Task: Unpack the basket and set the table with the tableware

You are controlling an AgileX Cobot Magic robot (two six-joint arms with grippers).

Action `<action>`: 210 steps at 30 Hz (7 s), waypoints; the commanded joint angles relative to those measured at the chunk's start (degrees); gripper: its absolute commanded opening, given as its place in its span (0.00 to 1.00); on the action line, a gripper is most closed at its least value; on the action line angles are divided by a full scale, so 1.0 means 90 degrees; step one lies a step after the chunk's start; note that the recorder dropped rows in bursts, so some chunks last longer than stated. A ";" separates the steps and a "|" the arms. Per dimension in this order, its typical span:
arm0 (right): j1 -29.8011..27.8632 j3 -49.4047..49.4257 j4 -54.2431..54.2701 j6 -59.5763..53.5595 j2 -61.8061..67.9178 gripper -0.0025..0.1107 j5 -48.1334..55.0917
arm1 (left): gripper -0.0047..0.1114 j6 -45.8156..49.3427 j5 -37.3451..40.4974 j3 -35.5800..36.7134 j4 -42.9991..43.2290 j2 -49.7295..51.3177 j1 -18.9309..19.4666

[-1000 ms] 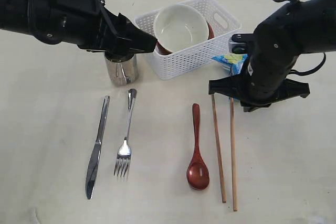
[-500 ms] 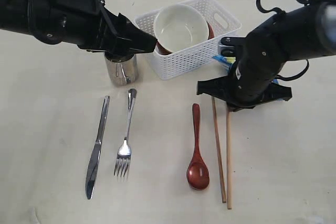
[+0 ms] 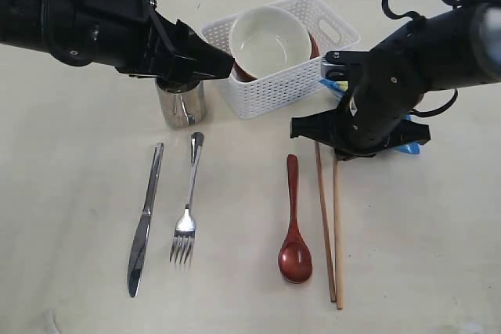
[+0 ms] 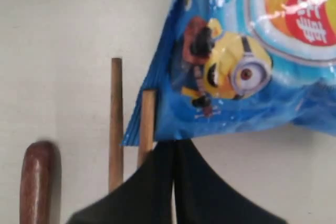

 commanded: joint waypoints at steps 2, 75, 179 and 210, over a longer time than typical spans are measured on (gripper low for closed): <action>0.0003 -0.0043 -0.0245 -0.0054 -0.0026 0.02 -0.0377 | 0.56 -0.0033 0.0045 0.0036 0.0026 -0.0068 0.0015; -0.0753 0.0253 0.2714 -0.3213 -0.0449 0.02 -0.0198 | 0.56 -0.2036 -0.1006 0.0036 0.1930 -0.0068 0.0015; -0.2518 -0.0419 0.0397 -0.3678 -0.1146 0.02 -0.2023 | 0.71 -0.3984 -0.0422 -0.4518 0.4000 0.3836 0.0015; -0.2518 -0.0419 0.0424 -0.3665 -0.1146 0.02 -0.2094 | 0.04 -0.4055 -0.0478 -0.4558 0.3971 0.4404 0.0015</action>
